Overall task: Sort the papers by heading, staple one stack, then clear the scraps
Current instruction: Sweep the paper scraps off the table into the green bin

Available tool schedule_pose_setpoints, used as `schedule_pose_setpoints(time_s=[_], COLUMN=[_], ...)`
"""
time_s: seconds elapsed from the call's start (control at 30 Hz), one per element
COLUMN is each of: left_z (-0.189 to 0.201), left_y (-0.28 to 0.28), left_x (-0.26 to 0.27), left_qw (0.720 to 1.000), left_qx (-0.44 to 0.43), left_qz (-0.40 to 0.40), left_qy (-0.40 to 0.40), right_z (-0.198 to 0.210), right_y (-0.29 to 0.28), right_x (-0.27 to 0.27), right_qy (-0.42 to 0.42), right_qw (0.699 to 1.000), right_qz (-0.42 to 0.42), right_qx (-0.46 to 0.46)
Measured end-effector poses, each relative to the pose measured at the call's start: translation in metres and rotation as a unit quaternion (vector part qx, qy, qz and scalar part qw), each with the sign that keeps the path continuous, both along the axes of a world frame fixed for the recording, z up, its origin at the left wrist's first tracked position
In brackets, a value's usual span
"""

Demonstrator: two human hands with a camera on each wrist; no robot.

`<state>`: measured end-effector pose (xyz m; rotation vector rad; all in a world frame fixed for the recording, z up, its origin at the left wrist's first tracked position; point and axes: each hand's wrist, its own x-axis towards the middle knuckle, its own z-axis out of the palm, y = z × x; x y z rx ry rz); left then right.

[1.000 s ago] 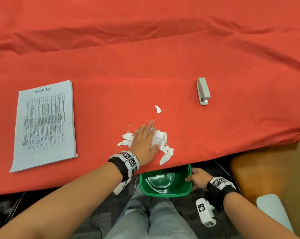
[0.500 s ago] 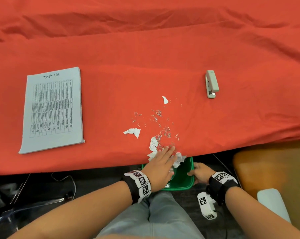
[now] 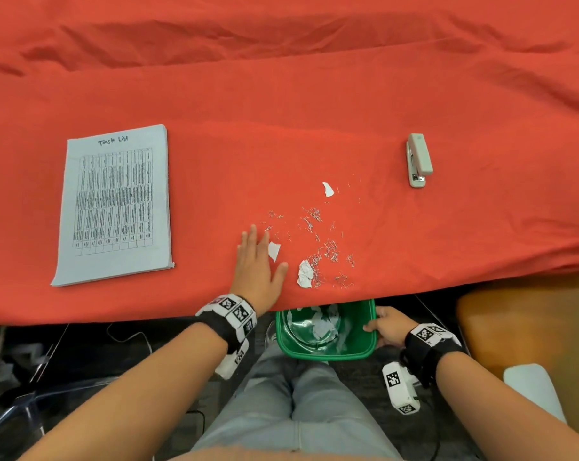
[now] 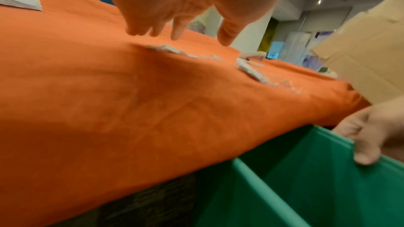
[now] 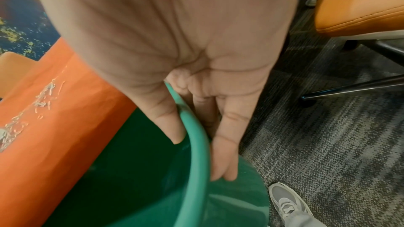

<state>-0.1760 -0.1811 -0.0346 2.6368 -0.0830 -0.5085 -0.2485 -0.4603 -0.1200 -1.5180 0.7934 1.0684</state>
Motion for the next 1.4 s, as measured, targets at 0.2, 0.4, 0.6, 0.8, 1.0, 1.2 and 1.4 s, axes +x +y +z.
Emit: schedule_pose_setpoints(time_s=[0.2,0.4,0.6,0.8,1.0,1.2,1.4], left_z=[-0.011,-0.018,-0.019,0.017,-0.007,-0.013,-0.006], left_y=[-0.014,-0.039,-0.041,-0.027,0.001,-0.017,-0.042], left_x=[-0.013,-0.055,-0.068,-0.014,0.064,0.032,-0.037], left_qw=[0.980,0.941,0.911,0.964,0.996,0.979,0.906], left_qx=[0.050,0.041,-0.050,-0.119,-0.033,0.060,0.017], left_qz=[-0.188,-0.330,-0.387,-0.237,-0.062,-0.191,-0.407], left_qy=[0.052,0.056,0.132,-0.010,-0.051,0.033,0.115], right_z=[0.000,-0.003,-0.004,-0.003,-0.002,-0.004,-0.005], right_y=[0.002,0.001,0.000,-0.002,-0.001,-0.002,-0.004], right_x=[0.000,-0.001,-0.003,0.000,0.003,0.002,0.003], right_qy=[0.003,0.007,0.003,-0.005,-0.005,-0.001,0.003], right_qw=[1.000,1.000,1.000,1.000,1.000,1.000,1.000], right_qz=[-0.001,-0.009,-0.012,0.005,0.003,0.000,-0.002], right_qx=[0.009,0.008,0.003,-0.002,0.000,-0.006,-0.002])
